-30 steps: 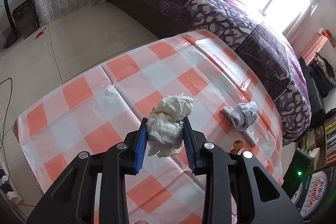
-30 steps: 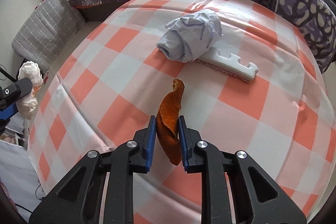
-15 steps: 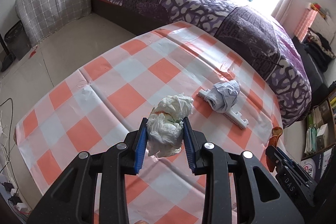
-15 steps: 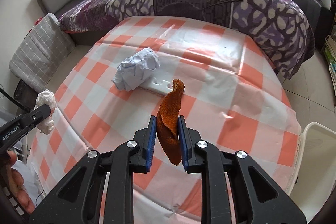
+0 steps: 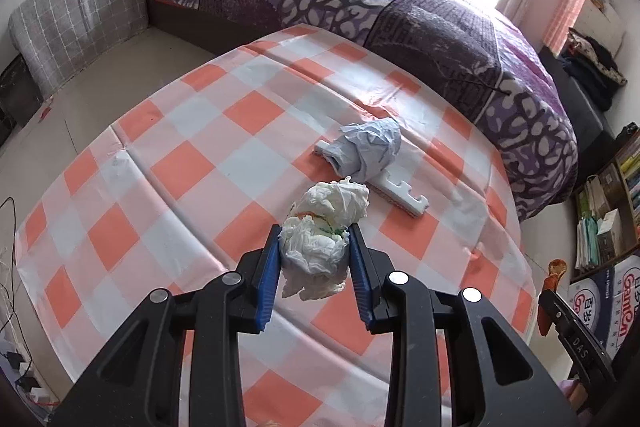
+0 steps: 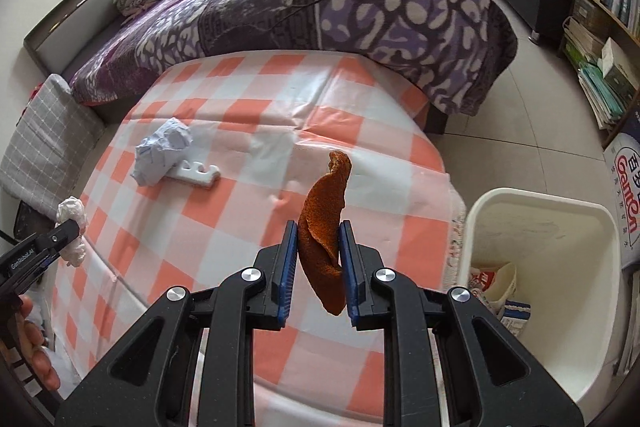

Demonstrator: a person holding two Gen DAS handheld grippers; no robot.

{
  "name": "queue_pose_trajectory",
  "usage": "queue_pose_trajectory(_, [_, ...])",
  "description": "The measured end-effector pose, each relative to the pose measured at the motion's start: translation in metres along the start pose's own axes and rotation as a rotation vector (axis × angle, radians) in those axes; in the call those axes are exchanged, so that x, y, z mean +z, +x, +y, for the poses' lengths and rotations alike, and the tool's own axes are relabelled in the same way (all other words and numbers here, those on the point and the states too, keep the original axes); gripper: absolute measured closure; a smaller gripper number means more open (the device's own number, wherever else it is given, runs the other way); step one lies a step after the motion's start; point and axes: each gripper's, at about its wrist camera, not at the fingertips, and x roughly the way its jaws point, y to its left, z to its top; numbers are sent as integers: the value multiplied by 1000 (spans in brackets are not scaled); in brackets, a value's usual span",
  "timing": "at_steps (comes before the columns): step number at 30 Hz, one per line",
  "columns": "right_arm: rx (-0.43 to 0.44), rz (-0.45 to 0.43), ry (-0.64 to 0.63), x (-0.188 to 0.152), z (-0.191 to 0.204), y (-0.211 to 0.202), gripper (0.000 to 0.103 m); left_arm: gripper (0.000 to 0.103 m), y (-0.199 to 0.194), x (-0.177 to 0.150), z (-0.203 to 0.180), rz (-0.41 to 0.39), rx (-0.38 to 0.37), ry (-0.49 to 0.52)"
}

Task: Collect trash
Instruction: 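Carry the orange peel over the bin and open the right gripper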

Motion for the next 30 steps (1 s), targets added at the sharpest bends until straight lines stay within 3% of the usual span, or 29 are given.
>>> queue_pose_trajectory(21, [-96, -8, 294, -12, -127, -28, 83, 70, 1, -32, -108, 14, -65, 191])
queue_pose_trajectory(30, [-161, 18, 379, -20, -169, -40, 80, 70, -1, -63, -163, 41, -129, 308])
